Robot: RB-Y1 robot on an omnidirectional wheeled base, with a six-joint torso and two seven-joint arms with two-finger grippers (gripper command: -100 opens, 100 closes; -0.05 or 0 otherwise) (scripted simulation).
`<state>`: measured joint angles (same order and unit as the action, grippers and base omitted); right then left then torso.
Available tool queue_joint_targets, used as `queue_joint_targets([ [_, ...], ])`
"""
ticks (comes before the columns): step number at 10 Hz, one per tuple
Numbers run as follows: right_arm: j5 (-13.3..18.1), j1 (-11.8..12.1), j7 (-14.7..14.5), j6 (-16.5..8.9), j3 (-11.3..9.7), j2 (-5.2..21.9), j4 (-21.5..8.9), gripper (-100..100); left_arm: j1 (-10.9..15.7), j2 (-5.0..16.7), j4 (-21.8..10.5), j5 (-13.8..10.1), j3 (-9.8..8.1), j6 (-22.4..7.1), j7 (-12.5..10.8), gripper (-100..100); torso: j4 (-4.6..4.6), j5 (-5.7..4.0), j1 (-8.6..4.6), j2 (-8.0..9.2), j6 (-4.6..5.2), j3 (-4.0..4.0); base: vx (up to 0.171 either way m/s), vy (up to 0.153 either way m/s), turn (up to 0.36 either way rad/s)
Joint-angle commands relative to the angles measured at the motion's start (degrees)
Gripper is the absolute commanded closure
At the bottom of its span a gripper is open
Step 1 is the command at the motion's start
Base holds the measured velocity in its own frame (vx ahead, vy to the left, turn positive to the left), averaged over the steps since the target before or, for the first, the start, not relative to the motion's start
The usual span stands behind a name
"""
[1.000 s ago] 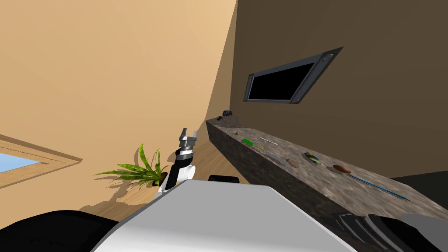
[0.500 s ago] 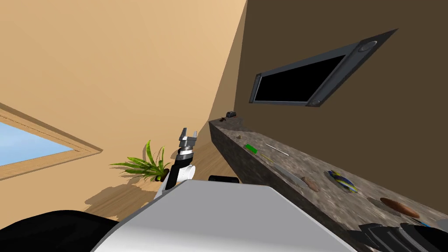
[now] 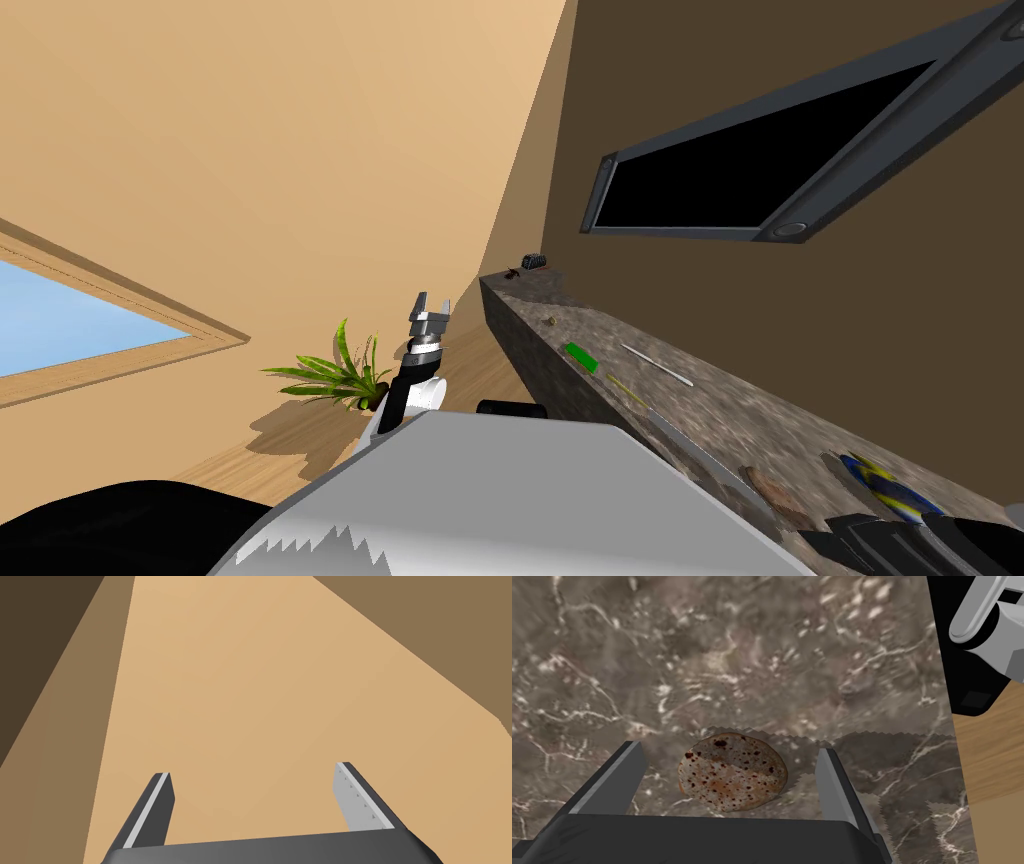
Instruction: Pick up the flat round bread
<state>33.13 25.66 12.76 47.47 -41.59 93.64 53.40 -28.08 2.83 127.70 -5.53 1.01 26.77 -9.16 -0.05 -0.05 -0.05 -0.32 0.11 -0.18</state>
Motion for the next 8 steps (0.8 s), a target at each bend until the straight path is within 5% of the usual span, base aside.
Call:
queue_joint_targets([
  [1,0.0,0.4,0.4,-1.7,-0.3,-0.3,1.4,-100,0.0,0.0,0.0,0.0,0.00,0.0,0.0,0,0.00,0.00,0.00,0.00,0.00,0.00,-0.010,-0.012,0.038],
  [6,-0.5,1.6,1.1,-5.3,-0.7,-0.6,4.7,-100,0.0,0.0,0.0,0.0,0.00,0.0,0.0,0,0.07,0.01,0.04,0.29,0.01,0.18,-0.013,-0.014,0.034],
  [7,-0.5,1.6,1.2,-5.6,-0.7,-0.6,4.8,100,0.0,0.0,0.0,0.0,0.00,0.0,0.0,0,0.07,0.03,0.07,0.26,0.02,0.16,0.000,0.000,0.000],
  [8,-0.5,1.6,1.2,-5.6,-0.7,-0.5,4.7,100,0.0,0.0,0.0,0.0,0.00,0.0,0.0,0,0.06,0.00,0.14,0.24,0.01,0.15,0.000,0.000,0.000],
])
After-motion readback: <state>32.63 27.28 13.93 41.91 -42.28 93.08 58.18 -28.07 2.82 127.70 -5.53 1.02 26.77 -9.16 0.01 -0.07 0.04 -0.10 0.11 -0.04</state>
